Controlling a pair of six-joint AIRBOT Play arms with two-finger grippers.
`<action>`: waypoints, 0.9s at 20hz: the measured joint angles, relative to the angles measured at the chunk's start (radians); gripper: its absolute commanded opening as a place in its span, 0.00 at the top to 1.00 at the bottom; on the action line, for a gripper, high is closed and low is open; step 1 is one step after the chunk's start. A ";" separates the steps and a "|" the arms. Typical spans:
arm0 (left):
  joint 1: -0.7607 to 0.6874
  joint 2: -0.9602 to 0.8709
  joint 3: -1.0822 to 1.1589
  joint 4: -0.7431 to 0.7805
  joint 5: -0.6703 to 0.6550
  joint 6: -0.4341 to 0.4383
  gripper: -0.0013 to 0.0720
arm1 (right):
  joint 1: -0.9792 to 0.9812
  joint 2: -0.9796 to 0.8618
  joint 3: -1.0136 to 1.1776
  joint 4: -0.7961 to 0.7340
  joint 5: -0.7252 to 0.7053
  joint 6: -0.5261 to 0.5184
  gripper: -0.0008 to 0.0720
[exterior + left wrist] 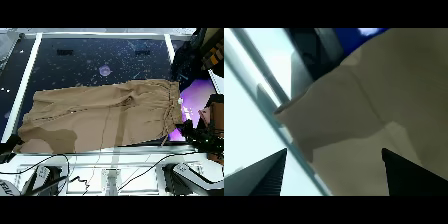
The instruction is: Fold the clothes and pants, and hang the long-sleeved shirts on hangers.
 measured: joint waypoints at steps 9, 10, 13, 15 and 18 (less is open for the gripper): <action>0.002 -0.100 -0.003 -0.059 0.047 0.063 0.97 | 0.000 0.000 0.000 -0.001 0.026 0.000 0.93; 0.002 -0.103 -0.003 -0.062 0.047 0.069 0.97 | 0.000 0.000 0.000 -0.001 0.030 0.000 0.94; 0.002 -0.101 0.011 -0.068 0.034 0.084 0.97 | 0.000 0.004 0.001 -0.002 0.050 -0.006 0.94; 0.002 -0.086 0.043 -0.073 0.012 0.087 0.97 | 0.000 0.021 0.001 -0.002 0.063 -0.011 0.94; 0.002 -0.051 0.103 -0.121 -0.016 0.090 0.97 | 0.000 0.083 0.002 -0.003 0.083 -0.014 0.94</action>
